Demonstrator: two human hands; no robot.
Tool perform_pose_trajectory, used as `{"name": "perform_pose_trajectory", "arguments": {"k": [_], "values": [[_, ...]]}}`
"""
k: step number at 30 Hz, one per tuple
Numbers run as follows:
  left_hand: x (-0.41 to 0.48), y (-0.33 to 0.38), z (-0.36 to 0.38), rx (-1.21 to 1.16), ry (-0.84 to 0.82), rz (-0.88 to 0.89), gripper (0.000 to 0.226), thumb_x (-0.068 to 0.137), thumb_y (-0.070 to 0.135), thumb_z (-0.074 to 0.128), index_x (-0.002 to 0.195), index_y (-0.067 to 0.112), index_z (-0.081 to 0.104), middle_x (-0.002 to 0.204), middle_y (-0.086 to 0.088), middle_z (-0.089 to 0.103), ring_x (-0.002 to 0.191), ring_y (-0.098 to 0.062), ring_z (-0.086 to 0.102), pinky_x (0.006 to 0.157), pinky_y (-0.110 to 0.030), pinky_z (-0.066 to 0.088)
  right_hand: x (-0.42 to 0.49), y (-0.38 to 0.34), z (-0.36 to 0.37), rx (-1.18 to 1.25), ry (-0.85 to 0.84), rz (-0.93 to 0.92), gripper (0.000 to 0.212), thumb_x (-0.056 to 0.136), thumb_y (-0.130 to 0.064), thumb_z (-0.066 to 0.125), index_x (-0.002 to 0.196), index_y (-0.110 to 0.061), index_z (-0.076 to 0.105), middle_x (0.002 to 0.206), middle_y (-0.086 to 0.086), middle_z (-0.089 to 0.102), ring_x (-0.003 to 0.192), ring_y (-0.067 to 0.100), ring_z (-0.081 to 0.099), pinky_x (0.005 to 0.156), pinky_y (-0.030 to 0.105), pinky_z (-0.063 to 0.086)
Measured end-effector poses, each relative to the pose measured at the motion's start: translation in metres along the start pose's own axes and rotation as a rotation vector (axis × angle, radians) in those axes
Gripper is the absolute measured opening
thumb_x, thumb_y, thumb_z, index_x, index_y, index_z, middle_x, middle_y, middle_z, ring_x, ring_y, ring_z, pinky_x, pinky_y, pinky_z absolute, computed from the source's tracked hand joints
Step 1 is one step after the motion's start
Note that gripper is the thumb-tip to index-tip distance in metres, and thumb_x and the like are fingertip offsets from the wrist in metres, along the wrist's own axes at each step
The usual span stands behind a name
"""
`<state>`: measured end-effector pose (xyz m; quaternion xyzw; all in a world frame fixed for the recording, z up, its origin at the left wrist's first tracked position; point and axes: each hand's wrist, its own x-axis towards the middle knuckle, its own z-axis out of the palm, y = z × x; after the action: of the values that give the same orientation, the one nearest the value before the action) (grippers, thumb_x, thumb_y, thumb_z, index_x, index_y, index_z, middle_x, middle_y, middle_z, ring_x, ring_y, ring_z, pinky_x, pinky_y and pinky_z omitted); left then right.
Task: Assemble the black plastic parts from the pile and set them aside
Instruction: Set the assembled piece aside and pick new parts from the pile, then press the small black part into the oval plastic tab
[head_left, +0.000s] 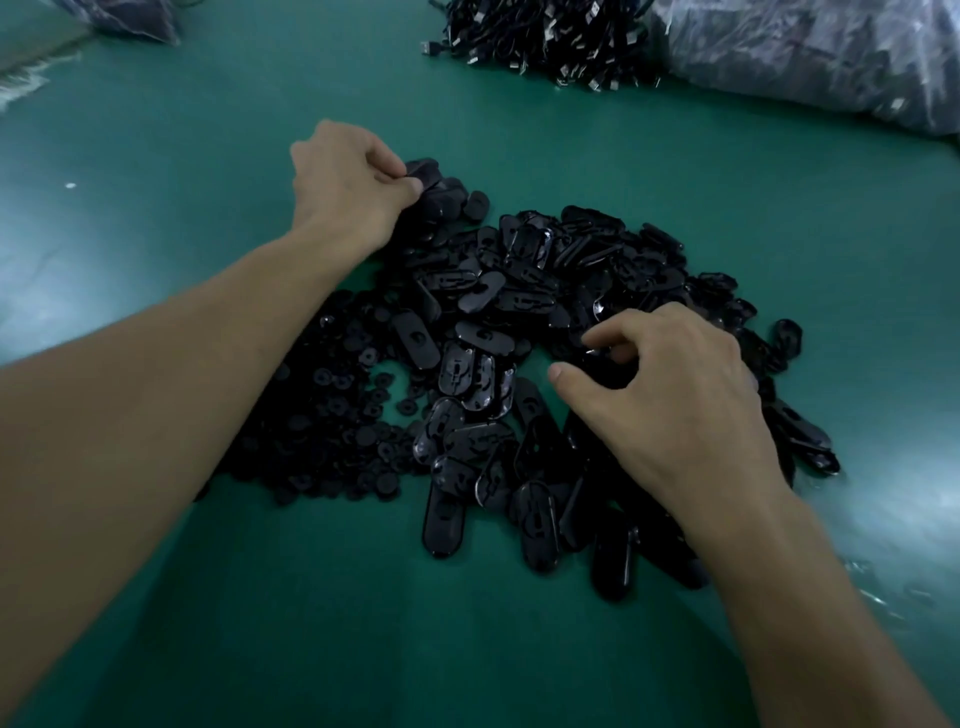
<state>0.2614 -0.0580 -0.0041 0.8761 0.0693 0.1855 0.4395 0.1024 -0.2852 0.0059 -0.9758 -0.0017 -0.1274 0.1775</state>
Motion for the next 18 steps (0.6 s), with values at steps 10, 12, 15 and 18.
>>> {"name": "perform_pose_trajectory", "arguments": {"k": [10, 12, 15, 18], "values": [[-0.028, 0.016, -0.004, -0.056, -0.001, 0.041, 0.018, 0.086, 0.024, 0.073, 0.071, 0.032, 0.066, 0.067, 0.018, 0.061, 0.06, 0.011, 0.056, 0.055, -0.002, 0.039, -0.002, -0.006, -0.005, 0.011, -0.023, 0.024, 0.045, 0.085, -0.053, 0.068, 0.118, -0.023, 0.07, 0.103, -0.003, 0.061, 0.101, 0.019, 0.059, 0.085, 0.036, 0.051], [-0.041, 0.023, -0.007, -0.093, -0.057, 0.057, 0.018, 0.084, 0.024, 0.075, 0.069, 0.032, 0.068, 0.065, 0.018, 0.063, 0.056, 0.016, 0.055, 0.053, 0.0, 0.038, -0.002, -0.007, -0.006, 0.052, 0.006, 0.022, 0.038, 0.088, -0.049, 0.066, 0.113, -0.021, 0.073, 0.1, -0.002, 0.066, 0.095, 0.017, 0.063, 0.085, 0.04, 0.056], [-0.061, 0.032, -0.009, -0.151, -0.151, 0.073, 0.015, 0.082, 0.025, 0.077, 0.069, 0.03, 0.07, 0.061, 0.017, 0.065, 0.056, 0.011, 0.057, 0.058, -0.006, 0.042, -0.001, -0.009, -0.009, 0.123, 0.075, 0.008, 0.023, 0.092, -0.038, 0.065, 0.101, -0.022, 0.077, 0.089, -0.005, 0.071, 0.081, 0.012, 0.066, 0.08, 0.038, 0.058], [-0.081, 0.038, -0.012, -0.228, -0.254, 0.115, 0.009, 0.084, 0.024, 0.076, 0.076, 0.027, 0.072, 0.066, 0.012, 0.069, 0.059, 0.002, 0.059, 0.063, -0.016, 0.045, -0.003, -0.009, -0.007, 0.121, 0.16, -0.004, 0.018, 0.093, -0.028, 0.061, 0.096, -0.021, 0.077, 0.082, -0.006, 0.071, 0.077, 0.013, 0.065, 0.081, 0.034, 0.055]]}}
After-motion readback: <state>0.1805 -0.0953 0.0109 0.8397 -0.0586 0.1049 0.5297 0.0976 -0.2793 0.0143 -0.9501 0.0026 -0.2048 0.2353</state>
